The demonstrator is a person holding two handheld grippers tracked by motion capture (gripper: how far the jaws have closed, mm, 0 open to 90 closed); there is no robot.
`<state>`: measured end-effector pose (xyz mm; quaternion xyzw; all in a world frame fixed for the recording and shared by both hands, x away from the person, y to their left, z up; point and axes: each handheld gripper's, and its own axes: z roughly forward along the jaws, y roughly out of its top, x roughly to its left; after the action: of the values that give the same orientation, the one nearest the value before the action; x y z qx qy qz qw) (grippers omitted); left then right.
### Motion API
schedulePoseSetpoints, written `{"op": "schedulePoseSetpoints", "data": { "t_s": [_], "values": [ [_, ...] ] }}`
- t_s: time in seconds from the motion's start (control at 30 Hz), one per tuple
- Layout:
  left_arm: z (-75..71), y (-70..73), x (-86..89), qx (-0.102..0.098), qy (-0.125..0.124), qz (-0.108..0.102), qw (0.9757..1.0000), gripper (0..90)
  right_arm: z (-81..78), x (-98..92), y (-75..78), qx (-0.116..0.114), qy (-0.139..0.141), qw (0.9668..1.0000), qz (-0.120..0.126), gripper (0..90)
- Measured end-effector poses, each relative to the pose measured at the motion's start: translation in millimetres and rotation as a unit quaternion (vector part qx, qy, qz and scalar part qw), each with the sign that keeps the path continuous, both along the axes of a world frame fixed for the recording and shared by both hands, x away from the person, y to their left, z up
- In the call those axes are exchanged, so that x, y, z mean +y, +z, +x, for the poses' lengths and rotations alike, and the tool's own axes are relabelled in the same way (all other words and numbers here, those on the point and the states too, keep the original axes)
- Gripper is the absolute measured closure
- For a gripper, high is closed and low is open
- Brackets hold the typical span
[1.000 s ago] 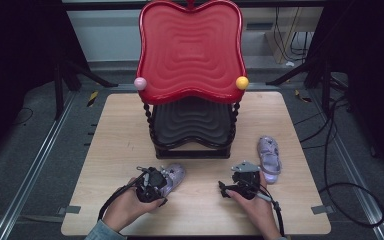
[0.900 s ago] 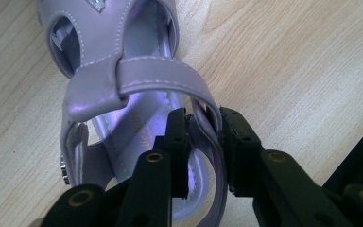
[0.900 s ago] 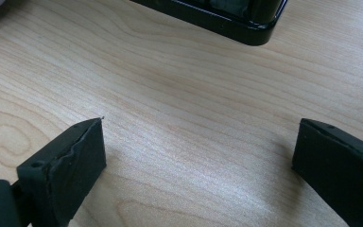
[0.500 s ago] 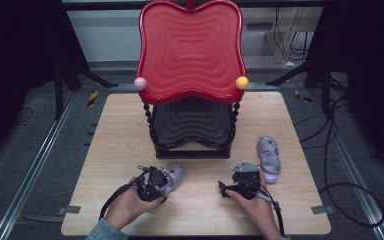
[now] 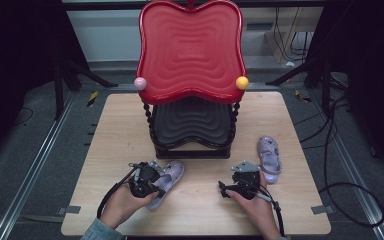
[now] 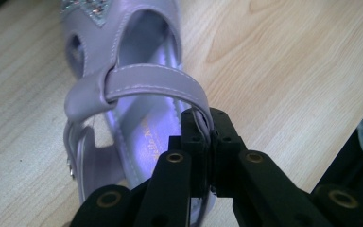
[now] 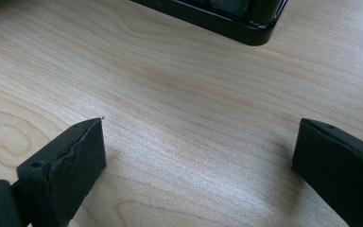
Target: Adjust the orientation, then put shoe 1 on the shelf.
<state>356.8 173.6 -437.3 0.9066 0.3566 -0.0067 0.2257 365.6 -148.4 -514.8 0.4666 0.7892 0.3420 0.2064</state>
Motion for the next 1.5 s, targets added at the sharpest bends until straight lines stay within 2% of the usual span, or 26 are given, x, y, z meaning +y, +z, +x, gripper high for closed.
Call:
{"op": "schedulePoseSetpoints", "data": {
  "t_s": [0.07,0.27,0.37,0.57,0.67,0.77,0.9,1.1,1.33,1.43,1.5],
  "values": [
    [-0.4,2.0,2.0,0.001,0.002,-0.014,0.9999,86.6,0.0,0.0,0.0,0.0,0.0,1.0,0.0,3.7],
    [-1.9,8.8,0.5,0.003,-0.014,-0.031,0.9994,86.5,0.0,0.0,0.0,0.0,0.0,1.0,0.0,3.7],
    [-1.8,12.2,1.2,0.004,-0.02,-0.048,0.9986,86.6,0.0,-0.1,0.0,0.0,0.0,1.0,-0.001,3.7],
    [0.4,15.2,2.2,0.011,-0.023,-0.094,0.9953,86.6,0.0,0.0,0.0,0.0,0.0,1.0,0.0,3.6],
    [0.4,18.1,0.7,0.008,-0.025,-0.105,0.9941,86.5,0.0,0.0,0.0,0.0,0.0,1.0,0.0,3.6],
    [0.0,22.3,-0.2,0.005,-0.023,-0.128,0.9915,86.6,0.0,0.0,0.0,0.0,0.0,1.0,0.0,3.7],
    [-0.8,26.9,-1.3,0.002,-0.015,-0.17,0.9854,86.6,0.0,0.0,0.0,0.0,0.0,1.0,0.0,3.6],
    [-1.7,33.6,-6.0,-0.001,-0.022,-0.192,0.9811,86.5,0.0,0.0,0.0,0.0,0.0,1.0,0.0,3.7],
    [0.3,42.6,-9.6,-0.009,-0.013,-0.22,0.9754,86.5,0.0,-0.1,0.0,0.0,0.0,1.0,0.0,3.7],
    [2.7,45.8,-11.9,-0.011,-0.007,-0.233,0.9725,86.5,0.0,0.0,0.0,0.0,0.0,1.0,0.0,3.7],
    [4.0,47.8,-13.3,-0.012,-0.003,-0.245,0.9694,86.5,0.0,0.0,0.0,0.0,0.0,1.0,0.0,3.7]
  ]
}}
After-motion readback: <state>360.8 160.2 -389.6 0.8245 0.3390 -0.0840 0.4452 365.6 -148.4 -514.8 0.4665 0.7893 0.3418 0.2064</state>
